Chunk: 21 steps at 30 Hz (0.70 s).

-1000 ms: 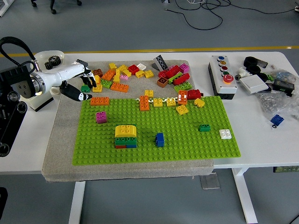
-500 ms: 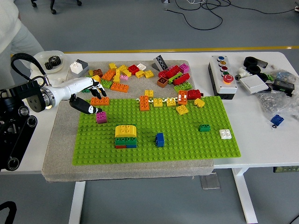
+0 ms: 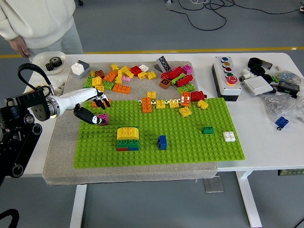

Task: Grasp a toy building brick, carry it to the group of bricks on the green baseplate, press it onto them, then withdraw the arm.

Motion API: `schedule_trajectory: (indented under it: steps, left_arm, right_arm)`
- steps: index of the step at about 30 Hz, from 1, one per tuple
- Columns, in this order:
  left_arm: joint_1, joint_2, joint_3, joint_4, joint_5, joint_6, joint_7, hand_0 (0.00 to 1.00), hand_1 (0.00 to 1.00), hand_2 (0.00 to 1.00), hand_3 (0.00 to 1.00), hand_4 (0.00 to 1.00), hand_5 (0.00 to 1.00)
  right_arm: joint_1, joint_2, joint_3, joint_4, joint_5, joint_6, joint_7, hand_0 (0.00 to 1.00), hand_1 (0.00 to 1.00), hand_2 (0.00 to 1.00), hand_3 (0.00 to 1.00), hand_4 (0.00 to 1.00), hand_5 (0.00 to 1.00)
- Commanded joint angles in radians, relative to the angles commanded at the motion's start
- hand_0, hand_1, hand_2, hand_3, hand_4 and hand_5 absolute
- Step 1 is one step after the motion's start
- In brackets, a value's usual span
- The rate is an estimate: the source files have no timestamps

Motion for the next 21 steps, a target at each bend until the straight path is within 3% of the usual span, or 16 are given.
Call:
schedule_trajectory:
  steps: [21]
  left_arm:
    - [-0.006, 0.003, 0.042, 0.057, 0.000, 0.102, -0.035, 0.876, 0.706, 0.656, 0.676, 0.894, 0.206]
  right_arm:
    - [0.003, 0.002, -0.003, 0.000, 0.000, -0.003, 0.002, 0.751, 0.650, 0.724, 0.633, 0.893, 0.469]
